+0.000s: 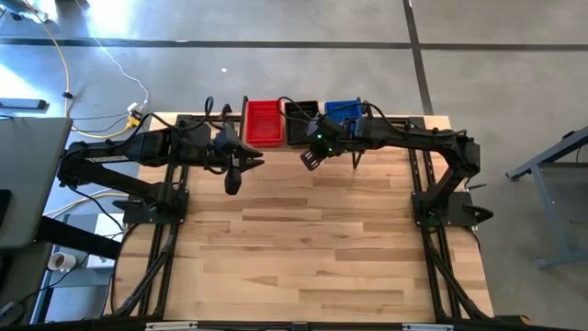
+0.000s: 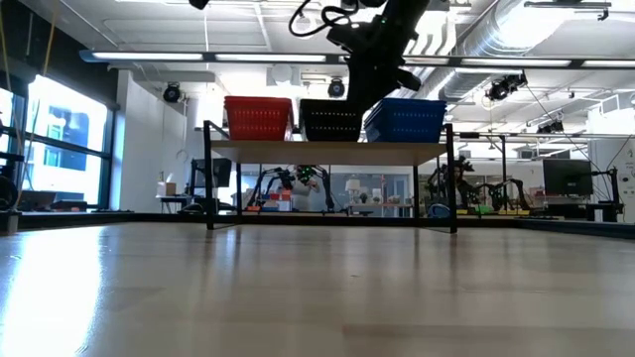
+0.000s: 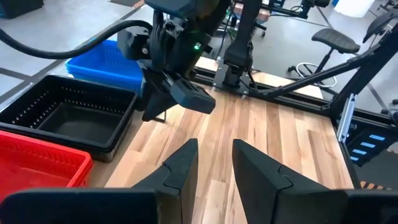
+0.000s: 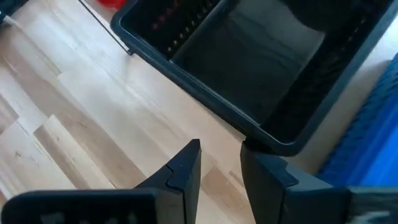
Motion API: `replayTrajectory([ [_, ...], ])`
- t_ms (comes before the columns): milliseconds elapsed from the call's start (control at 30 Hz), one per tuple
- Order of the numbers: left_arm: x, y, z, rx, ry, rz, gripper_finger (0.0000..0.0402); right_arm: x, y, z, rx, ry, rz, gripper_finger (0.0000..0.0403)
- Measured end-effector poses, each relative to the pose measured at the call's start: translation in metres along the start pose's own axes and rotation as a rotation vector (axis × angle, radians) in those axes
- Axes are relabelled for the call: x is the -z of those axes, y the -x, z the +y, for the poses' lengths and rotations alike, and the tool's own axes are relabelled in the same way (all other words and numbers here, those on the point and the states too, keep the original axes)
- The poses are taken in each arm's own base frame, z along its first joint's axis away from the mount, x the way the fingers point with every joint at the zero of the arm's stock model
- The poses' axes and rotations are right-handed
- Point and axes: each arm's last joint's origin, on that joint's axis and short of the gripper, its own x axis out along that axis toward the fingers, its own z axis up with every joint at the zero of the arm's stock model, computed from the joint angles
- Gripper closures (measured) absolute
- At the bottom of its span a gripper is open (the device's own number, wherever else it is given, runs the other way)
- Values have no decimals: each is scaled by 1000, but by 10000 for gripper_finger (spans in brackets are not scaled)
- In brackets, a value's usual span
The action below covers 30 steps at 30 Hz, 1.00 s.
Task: Stack baskets on shelf by color
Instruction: Adjust the black bins on the shelf, then adjust the blue bins on the shelf
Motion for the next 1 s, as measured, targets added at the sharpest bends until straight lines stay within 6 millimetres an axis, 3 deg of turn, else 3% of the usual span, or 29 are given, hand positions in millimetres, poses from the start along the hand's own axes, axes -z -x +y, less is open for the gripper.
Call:
replayTrajectory([
  [233,0,0,0,0,0,1,312,3,6,4,-53,-1,32,302],
  [567,5,0,1,-38,-6,45,312,7,61,-7,9,-25,-103,302],
  [800,6,1,-3,-56,-19,39,312,10,84,-40,257,-157,-164,302],
  [1000,6,1,-3,-58,-19,39,312,9,84,-75,434,-250,-102,302],
])
